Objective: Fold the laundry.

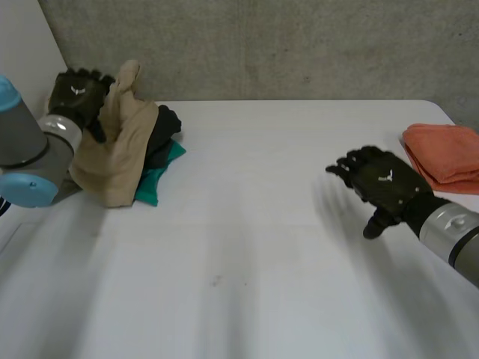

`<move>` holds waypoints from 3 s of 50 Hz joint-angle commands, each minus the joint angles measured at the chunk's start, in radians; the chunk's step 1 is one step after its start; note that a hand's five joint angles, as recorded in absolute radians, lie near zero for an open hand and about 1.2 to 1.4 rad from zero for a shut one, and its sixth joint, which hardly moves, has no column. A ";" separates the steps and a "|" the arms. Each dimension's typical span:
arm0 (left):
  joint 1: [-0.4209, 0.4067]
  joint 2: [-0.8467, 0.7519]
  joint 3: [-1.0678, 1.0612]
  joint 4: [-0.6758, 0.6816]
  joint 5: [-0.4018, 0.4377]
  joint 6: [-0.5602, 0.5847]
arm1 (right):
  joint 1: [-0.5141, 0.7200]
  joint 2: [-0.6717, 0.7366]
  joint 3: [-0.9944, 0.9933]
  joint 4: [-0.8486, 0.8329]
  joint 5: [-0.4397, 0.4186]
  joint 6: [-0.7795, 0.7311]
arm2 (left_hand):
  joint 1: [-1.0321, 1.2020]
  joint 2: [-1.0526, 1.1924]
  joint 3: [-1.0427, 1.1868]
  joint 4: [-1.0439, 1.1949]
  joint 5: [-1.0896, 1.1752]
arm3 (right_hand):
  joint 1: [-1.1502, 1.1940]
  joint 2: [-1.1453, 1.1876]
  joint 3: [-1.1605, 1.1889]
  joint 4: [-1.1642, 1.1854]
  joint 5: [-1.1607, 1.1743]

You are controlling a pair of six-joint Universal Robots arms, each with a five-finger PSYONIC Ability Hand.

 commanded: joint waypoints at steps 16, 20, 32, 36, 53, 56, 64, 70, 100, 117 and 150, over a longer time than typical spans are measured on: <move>-0.104 0.035 0.013 0.122 0.055 -0.093 | -0.017 0.005 0.081 -0.025 0.015 -0.022 | 1.204 1.189 1.184 1.193 1.173 | -0.058 -0.044 -0.041 -0.039 -0.051; -0.188 0.219 -0.156 0.238 0.094 -0.213 | -0.017 -0.007 0.077 -0.028 0.032 -0.015 | 1.204 1.189 1.184 1.193 1.173 | -0.058 -0.044 -0.041 -0.039 -0.051; -0.399 0.433 -0.471 0.218 0.485 -0.273 | -0.060 -0.058 0.061 -0.034 0.115 0.047 | 1.204 1.189 1.184 1.193 1.173 | -0.058 -0.044 -0.041 -0.039 -0.051; -0.428 0.416 -0.511 0.139 0.560 -0.265 | -0.095 -0.058 0.048 -0.039 0.118 0.074 | 1.204 1.189 1.184 1.193 1.173 | -0.058 -0.044 -0.041 -0.039 -0.051; -0.434 0.495 -0.526 -0.033 0.411 -0.178 | -0.103 -0.065 -0.029 -0.027 0.102 0.073 | 0.069 0.054 0.048 0.058 0.037 | -0.058 -0.044 -0.041 -0.039 -0.051; -0.436 0.569 -0.574 -0.068 0.358 -0.179 | -0.093 -0.091 -0.047 -0.010 0.093 0.071 | 0.054 0.039 0.033 0.043 0.022 | -0.058 -0.044 -0.041 -0.039 -0.051; -0.421 0.822 -0.700 -0.071 0.257 -0.193 | -0.028 -0.170 -0.165 0.122 0.072 0.082 | 0.057 0.042 0.036 0.046 0.025 | -0.058 -0.044 -0.041 -0.039 -0.051; -0.332 0.873 -0.765 -0.050 0.106 -0.204 | 0.127 -0.078 -0.346 0.315 0.150 0.175 | 0.036 0.021 0.016 0.025 0.005 | -0.058 -0.044 -0.041 -0.039 -0.051; -0.210 0.057 -0.305 -0.031 0.233 0.019 | 0.410 0.461 -0.732 0.222 0.417 0.338 | 0.572 0.557 0.552 0.561 0.541 | 1.106 1.119 1.123 1.124 1.112; -0.270 0.274 -0.284 -0.036 0.008 -0.009 | 0.399 0.148 -0.640 0.282 0.409 0.146 | 1.204 1.189 1.184 1.193 1.173 | 1.164 1.178 1.181 1.183 1.171; -0.255 1.066 -0.352 -0.123 -0.027 -0.285 | 0.325 -0.355 -0.765 0.503 0.404 0.016 | 1.204 1.189 1.184 1.193 1.173 | 1.164 1.178 1.181 1.183 1.171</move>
